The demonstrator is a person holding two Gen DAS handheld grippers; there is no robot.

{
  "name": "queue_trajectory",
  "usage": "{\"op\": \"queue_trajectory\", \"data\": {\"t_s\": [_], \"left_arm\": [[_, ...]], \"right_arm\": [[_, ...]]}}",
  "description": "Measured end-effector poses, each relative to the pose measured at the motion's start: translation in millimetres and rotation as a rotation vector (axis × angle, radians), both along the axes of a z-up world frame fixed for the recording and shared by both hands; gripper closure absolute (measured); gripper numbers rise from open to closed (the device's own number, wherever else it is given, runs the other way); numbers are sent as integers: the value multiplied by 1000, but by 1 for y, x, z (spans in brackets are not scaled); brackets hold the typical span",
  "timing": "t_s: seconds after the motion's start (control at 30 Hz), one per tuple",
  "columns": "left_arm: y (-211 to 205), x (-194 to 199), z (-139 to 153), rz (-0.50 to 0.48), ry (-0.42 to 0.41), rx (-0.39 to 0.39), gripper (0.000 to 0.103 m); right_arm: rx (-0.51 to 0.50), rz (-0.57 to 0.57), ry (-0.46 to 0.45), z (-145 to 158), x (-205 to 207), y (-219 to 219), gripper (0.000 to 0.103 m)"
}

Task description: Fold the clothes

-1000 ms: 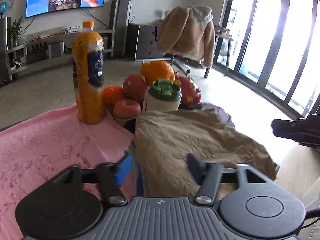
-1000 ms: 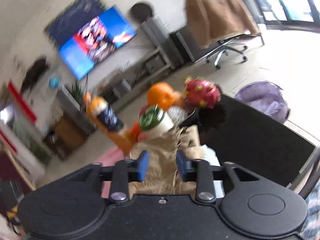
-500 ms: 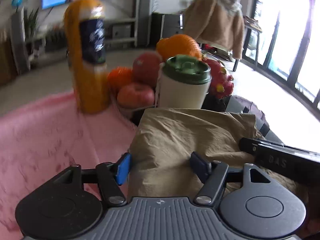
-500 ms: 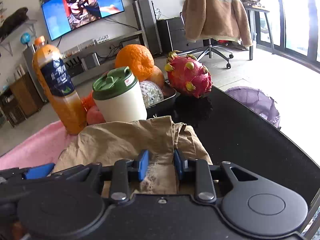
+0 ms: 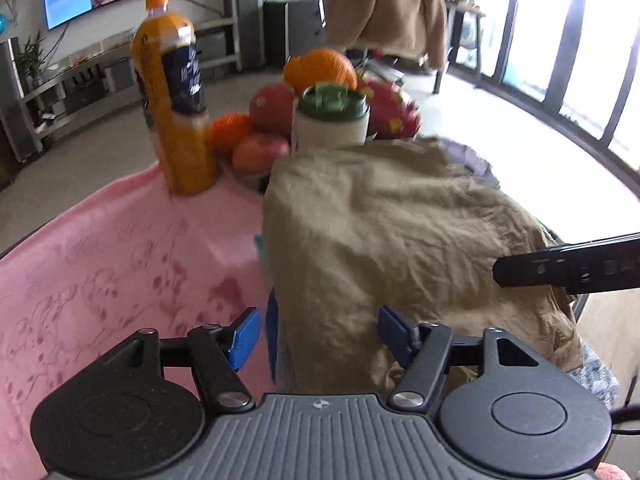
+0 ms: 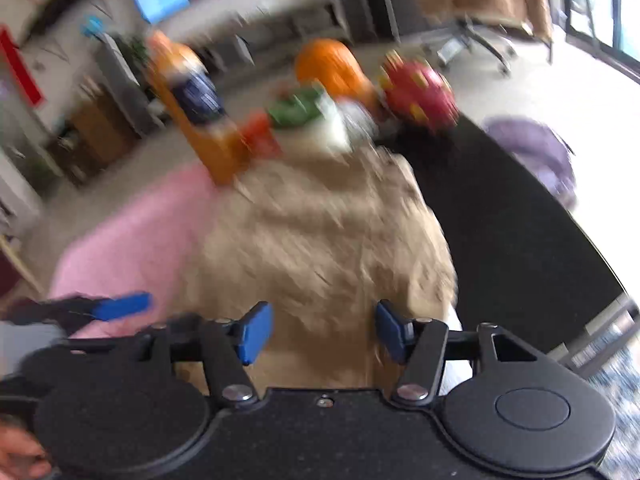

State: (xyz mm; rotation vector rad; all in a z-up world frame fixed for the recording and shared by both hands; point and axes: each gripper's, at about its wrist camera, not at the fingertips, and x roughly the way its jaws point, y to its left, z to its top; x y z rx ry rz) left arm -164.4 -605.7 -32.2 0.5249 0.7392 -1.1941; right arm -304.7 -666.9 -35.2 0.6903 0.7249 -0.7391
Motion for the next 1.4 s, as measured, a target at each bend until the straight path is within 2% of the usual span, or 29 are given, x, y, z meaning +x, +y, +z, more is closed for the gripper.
{"op": "queue_trajectory", "data": {"t_s": [0.07, 0.1, 0.13, 0.17, 0.23, 0.3, 0.4, 0.57, 0.63, 0.73, 0.8, 0.93, 1.0, 1.17, 1.4], "left_arm": [[8, -3, 13, 9, 8, 11, 35], [14, -5, 21, 11, -1, 9, 28], [22, -8, 33, 12, -21, -5, 23], [31, -12, 45, 13, -42, -23, 17], [48, -19, 68, 14, -76, -54, 12], [62, -26, 86, 26, -58, -63, 7], [85, -39, 106, 4, -6, -73, 3], [114, -62, 127, -28, -12, -83, 1], [123, -69, 134, -28, -12, -86, 1], [132, -74, 143, -18, 2, -87, 1], [136, -77, 148, -14, 8, -88, 1], [144, -83, 159, -6, 16, -98, 1], [147, -86, 163, -14, 29, -106, 1], [149, -95, 159, -16, 40, -77, 1], [150, -100, 148, -33, 79, -29, 1]], "right_arm": [[1, -25, -8, 10, -1, 6, 49], [-19, -18, -33, 24, -4, 14, 45], [-41, -11, -49, 38, -7, 21, 33], [-70, -10, -55, 53, -10, 28, 24], [-138, -13, -51, 87, -18, 46, 0], [-169, -10, -43, 116, -29, 66, 0], [-175, -42, -10, 142, -40, 84, 0], [-176, -143, 148, 162, -46, 112, 0], [-171, -144, 186, 168, -47, 121, 0], [-143, -83, 232, 177, -50, 134, 0], [-178, -122, 219, 185, -58, 145, 0], [-164, -136, 176, 200, -72, 160, 0], [-166, -139, 185, 202, -75, 165, 0], [-192, -129, 224, 200, -76, 174, 0], [-148, -134, 232, 188, -84, 176, 0]]}}
